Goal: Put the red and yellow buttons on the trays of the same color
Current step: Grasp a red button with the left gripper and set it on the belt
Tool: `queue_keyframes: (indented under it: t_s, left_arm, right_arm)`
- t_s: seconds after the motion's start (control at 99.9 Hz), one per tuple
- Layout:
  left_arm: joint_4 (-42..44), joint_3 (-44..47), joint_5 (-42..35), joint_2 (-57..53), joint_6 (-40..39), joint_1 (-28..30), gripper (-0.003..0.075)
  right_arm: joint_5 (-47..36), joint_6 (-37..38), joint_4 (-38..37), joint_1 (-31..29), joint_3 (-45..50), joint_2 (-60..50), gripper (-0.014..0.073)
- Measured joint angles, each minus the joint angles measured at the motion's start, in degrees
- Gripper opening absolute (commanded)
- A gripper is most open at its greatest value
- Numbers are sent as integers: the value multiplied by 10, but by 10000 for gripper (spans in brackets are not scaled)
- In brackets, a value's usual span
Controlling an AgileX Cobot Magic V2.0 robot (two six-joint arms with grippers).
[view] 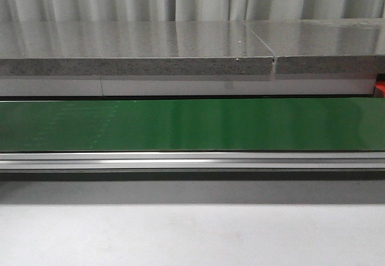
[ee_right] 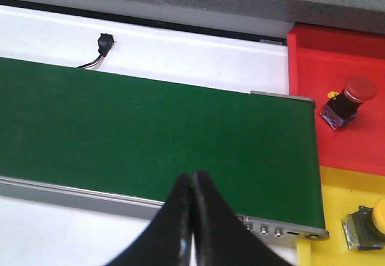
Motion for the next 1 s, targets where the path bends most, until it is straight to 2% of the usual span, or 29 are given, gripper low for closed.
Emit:
queue_keyframes:
  t_s: [0.09, 0.21, 0.28, 0.51, 0.82, 1.001]
  left_arm:
    - [0, 0, 3, 0, 8, 0, 388]
    - [0, 0, 6, 0, 16, 0, 599]
    - [0, 0, 6, 0, 23, 0, 664]
    - [-1, -24, 3, 0, 32, 0, 673]
    - [-1, -103, 7, 0, 36, 0, 673]
    - [-2, -108, 11, -1, 36, 8, 673]
  right_arm:
    - [0, 0, 0, 0, 0, 0, -68]
    - [0, 0, 0, 0, 0, 0, -68]
    - [0, 0, 0, 0, 0, 0, -68]
    - [0, 0, 0, 0, 0, 0, -68]
    - [0, 0, 0, 0, 0, 0, -68]
    - [0, 0, 0, 0, 0, 0, -68]
